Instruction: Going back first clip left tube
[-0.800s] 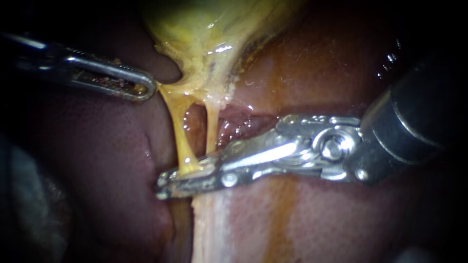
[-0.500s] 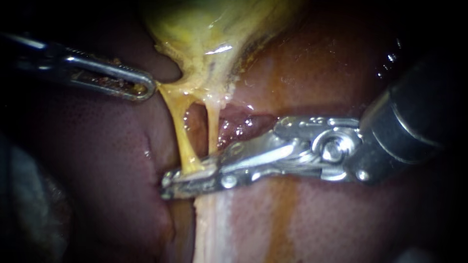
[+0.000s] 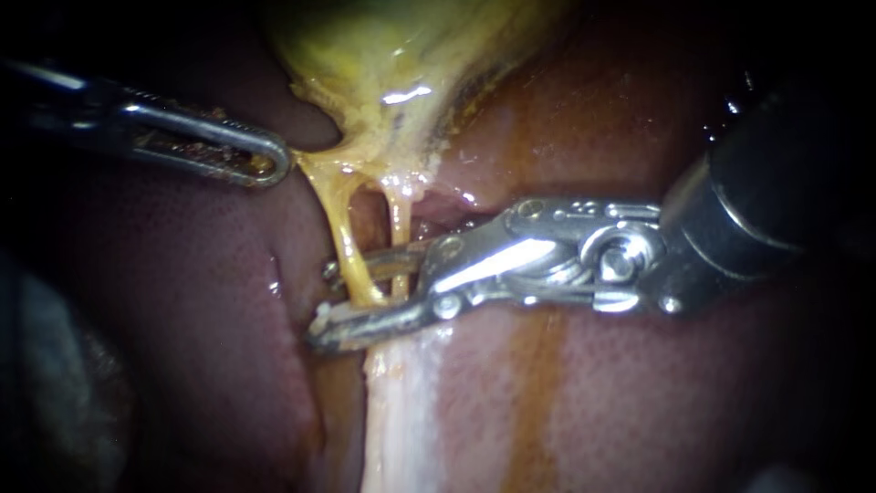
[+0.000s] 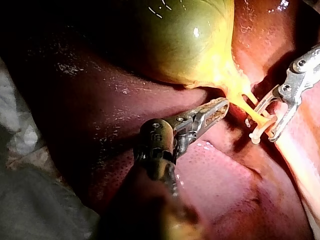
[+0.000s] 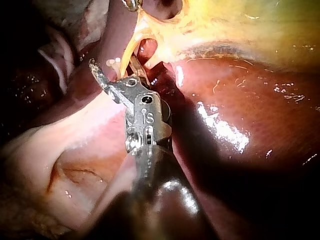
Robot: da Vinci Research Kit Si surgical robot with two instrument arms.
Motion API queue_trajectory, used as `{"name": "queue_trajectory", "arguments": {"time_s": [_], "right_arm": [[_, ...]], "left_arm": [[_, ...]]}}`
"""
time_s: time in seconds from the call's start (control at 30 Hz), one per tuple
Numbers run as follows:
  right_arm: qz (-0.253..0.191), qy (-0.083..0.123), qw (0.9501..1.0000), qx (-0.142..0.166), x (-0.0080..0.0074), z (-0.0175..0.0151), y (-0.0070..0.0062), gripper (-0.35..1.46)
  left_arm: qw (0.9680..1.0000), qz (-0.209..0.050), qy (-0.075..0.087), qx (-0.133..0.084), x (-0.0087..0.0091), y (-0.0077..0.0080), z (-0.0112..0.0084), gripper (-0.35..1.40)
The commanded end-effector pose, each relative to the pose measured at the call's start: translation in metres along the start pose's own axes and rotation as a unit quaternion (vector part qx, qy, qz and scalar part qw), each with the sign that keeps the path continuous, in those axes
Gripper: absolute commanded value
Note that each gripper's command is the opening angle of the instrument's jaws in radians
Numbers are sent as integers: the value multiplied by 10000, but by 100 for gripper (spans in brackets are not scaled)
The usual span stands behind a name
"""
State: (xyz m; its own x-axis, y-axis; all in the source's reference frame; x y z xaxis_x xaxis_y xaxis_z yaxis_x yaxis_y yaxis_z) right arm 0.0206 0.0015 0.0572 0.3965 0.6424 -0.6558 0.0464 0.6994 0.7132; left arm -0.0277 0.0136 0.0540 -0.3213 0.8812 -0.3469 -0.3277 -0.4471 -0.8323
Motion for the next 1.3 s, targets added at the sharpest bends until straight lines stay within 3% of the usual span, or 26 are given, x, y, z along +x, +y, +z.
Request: {"name": "queue_trajectory", "arguments": {"time_s": [0.03,0.27,0.53,0.83,1.07,1.3], "right_arm": [[-56,-26,10000,-36,0,-1,0,44],[-752,-406,9956,-396,-7,-20,-8,49],[-1161,-361,9910,-552,-9,-80,-20,49],[-1232,-345,9903,-538,-13,-138,-30,49],[-1230,-341,9903,-545,-16,-148,-31,50],[-1229,-337,9903,-556,-16,-151,-33,50]], "left_arm": [[10000,1,0,2,0,0,0,-35],[10000,2,0,2,0,0,0,-35],[10000,3,-1,0,-1,-1,-1,-35],[10000,4,-2,-1,-1,-1,-1,-35],[10000,7,0,3,-2,-2,0,-35],[10000,35,35,66,-10,-7,22,-35]]}}
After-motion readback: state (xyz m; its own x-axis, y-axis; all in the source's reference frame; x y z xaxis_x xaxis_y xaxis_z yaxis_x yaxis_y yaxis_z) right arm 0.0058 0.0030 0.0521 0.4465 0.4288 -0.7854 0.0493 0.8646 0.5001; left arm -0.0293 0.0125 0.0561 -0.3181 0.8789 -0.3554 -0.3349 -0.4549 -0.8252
